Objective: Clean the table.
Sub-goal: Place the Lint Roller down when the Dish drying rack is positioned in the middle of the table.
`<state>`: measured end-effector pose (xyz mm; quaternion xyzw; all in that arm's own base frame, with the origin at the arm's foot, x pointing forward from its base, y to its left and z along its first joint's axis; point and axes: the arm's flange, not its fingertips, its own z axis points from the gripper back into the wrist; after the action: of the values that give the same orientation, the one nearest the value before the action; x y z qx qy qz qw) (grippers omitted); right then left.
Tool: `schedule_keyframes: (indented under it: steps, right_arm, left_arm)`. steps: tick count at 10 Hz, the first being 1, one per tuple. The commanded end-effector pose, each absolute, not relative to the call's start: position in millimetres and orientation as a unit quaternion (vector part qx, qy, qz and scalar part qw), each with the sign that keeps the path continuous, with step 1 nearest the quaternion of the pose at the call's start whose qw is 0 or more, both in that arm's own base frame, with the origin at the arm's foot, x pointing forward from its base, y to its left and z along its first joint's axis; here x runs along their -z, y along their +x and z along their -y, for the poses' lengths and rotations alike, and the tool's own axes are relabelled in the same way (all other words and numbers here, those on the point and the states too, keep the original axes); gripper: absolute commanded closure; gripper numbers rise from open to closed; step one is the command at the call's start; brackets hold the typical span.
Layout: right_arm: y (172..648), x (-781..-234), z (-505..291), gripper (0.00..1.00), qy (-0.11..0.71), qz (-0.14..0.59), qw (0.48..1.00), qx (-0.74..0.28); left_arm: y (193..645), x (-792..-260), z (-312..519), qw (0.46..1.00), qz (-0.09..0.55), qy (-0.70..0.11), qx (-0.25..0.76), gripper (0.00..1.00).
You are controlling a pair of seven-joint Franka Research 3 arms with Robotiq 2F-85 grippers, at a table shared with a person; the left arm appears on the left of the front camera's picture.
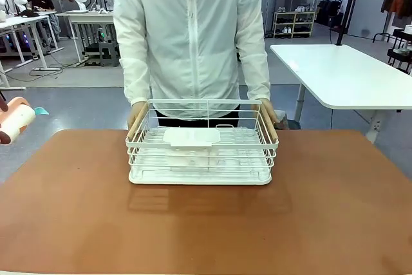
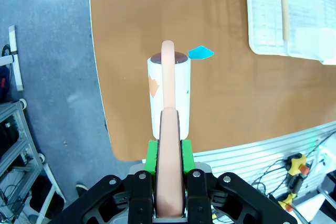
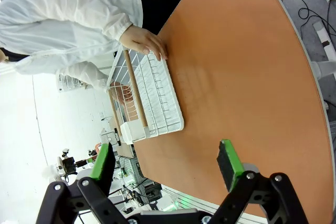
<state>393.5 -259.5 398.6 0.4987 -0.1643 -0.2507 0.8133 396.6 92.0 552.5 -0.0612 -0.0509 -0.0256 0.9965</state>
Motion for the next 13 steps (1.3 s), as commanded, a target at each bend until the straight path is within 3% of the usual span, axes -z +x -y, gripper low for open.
schedule_keyframes:
  steps: [1,13]
  right_arm:
    - [392.1,-401.1,258.8,0.00,0.502,0.166,0.812,0.246]
    - [392.1,-401.1,258.8,0.00,0.502,0.166,0.812,0.246]
  left_arm:
    - [393.4,-558.1,-95.4,0.997,0.045,-0.055,0.032,0.79]
    - [393.4,-558.1,-95.4,0.997,0.045,-0.055,0.032,0.79]
